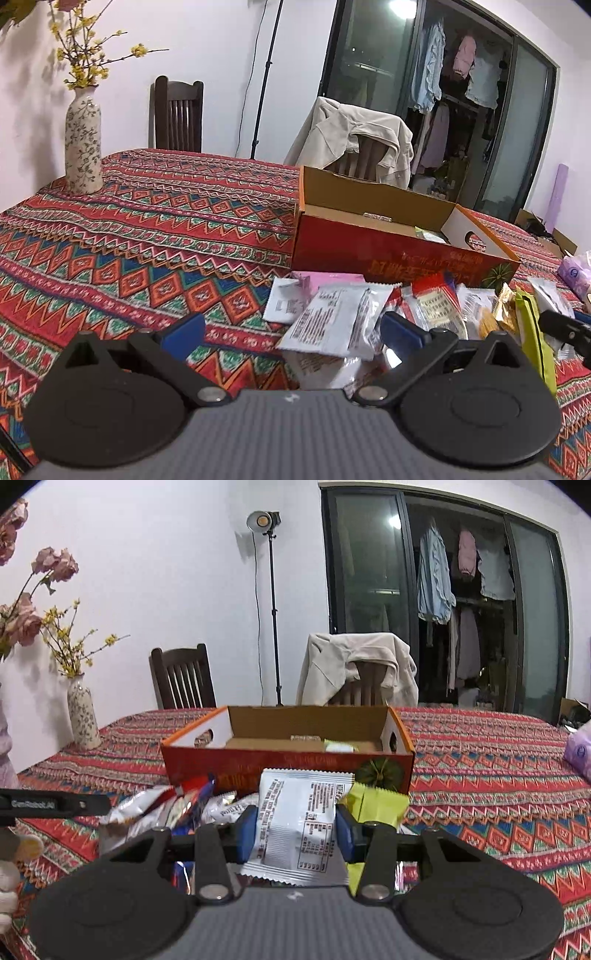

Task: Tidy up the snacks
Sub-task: 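Grasp a white sachet with the right gripper while the left grasps another white sachet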

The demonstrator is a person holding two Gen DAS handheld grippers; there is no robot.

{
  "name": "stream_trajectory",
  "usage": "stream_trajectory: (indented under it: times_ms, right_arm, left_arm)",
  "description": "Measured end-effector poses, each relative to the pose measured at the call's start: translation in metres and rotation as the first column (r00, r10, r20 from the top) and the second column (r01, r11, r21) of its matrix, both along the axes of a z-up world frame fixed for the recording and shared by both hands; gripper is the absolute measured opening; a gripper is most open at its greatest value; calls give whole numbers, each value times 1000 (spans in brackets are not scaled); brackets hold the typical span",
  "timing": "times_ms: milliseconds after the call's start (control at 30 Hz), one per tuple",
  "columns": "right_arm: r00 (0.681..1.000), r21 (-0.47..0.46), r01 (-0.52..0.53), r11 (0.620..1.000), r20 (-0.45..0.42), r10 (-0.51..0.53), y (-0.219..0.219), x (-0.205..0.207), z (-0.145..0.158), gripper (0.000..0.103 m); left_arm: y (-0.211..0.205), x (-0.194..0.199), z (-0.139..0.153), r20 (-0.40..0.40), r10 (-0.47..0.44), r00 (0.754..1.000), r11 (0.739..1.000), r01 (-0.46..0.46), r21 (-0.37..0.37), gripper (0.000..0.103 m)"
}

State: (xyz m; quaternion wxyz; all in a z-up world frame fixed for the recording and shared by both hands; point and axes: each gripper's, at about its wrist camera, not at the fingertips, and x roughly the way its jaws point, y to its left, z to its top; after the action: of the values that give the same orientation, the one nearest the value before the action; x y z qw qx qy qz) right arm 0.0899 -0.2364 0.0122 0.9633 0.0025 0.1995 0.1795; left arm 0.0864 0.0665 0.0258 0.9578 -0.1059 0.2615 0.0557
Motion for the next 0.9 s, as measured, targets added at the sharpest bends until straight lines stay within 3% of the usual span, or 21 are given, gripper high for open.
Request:
stream_trajectory:
  times_ms: [400, 500, 600, 667, 900]
  right_arm:
    - [999, 6, -51, 999, -16, 51, 9, 17, -3, 43]
    - [998, 8, -55, 998, -27, 55, 10, 20, -6, 43]
    - [998, 10, -58, 998, -37, 58, 10, 23, -9, 43]
    - [997, 12, -59, 998, -42, 59, 10, 24, -11, 43]
    - [996, 16, -62, 998, -55, 63, 10, 28, -14, 43]
  left_arm:
    - [-11, 36, -9, -58, -31, 998, 999, 30, -15, 102]
    - [-11, 40, -13, -67, -40, 997, 999, 39, -25, 87]
    - [-7, 44, -17, -77, -69, 995, 996, 64, -68, 55]
    - [-5, 44, -18, -72, -77, 994, 994, 71, -87, 52]
    - [-4, 40, -12, -46, -50, 998, 998, 47, -50, 51]
